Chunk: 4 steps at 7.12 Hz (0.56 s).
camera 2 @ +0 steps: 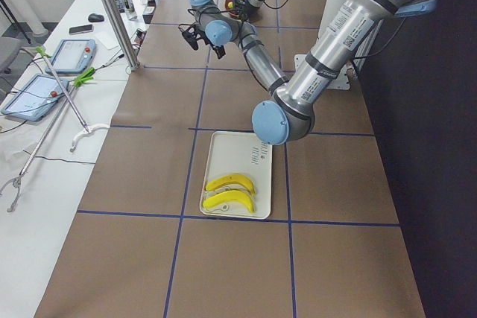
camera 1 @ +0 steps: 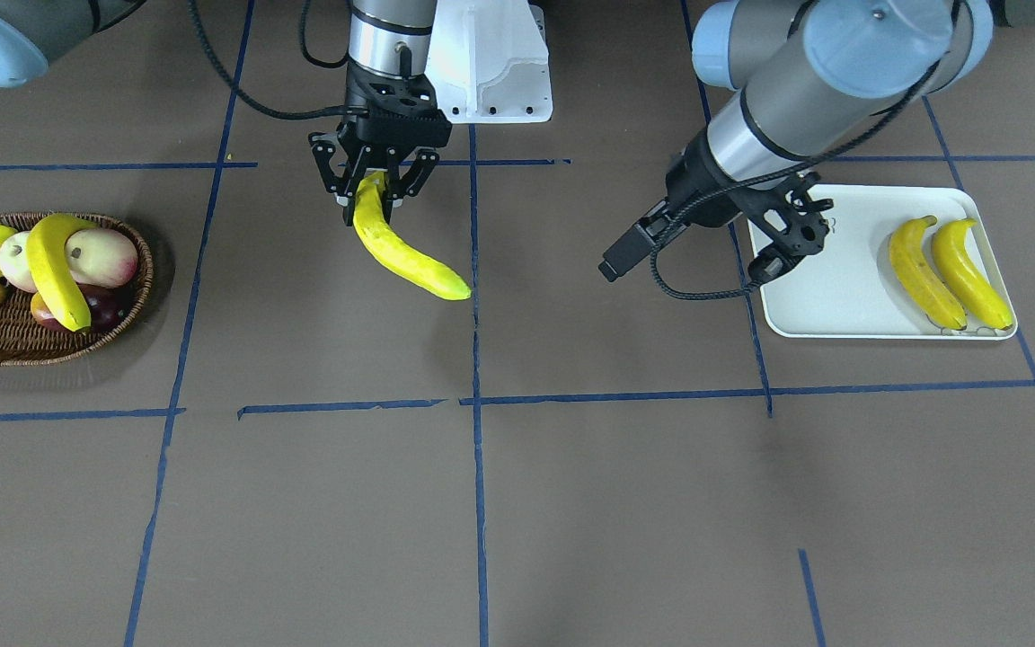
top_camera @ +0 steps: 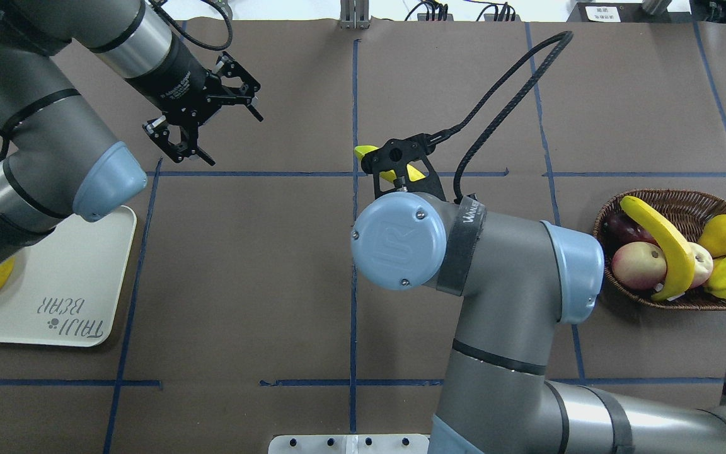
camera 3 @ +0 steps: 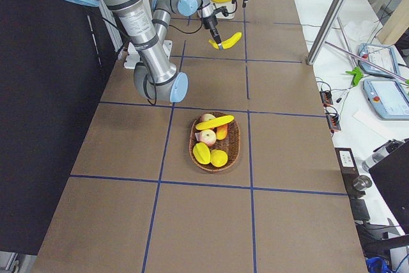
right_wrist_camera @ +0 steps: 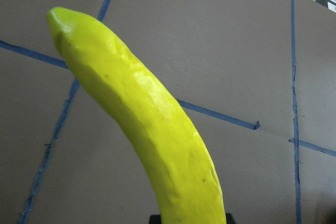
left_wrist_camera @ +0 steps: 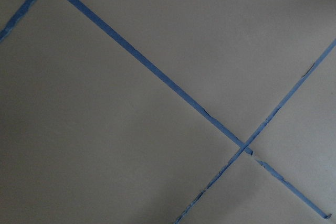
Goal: Transfer all bananas from basket to plate
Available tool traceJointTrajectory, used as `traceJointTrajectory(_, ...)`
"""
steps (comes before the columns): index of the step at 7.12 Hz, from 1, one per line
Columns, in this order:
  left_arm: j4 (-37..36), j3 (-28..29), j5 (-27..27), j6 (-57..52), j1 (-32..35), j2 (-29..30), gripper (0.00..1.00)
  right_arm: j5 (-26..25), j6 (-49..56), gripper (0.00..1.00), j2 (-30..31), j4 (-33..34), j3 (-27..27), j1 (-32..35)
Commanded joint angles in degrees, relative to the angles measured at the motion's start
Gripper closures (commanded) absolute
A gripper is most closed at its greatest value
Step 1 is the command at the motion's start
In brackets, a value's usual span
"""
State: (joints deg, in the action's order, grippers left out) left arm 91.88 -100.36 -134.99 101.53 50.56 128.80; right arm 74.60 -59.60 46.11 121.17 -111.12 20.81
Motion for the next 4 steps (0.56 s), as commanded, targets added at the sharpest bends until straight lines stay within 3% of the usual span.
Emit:
traceJointTrajectory(1,-1.70,1.30,1.65,4.97,-3.88,4.86,0.01,-4.88,-4.45,1.00,-5.49,0.91,5.89,-3.57)
traceJointTrajectory(4,-1.96,2.79,6.74,8.68,-9.23,7.77,0.01,-7.01,-6.58,1.00,-5.68,1.00,5.91,-5.42)
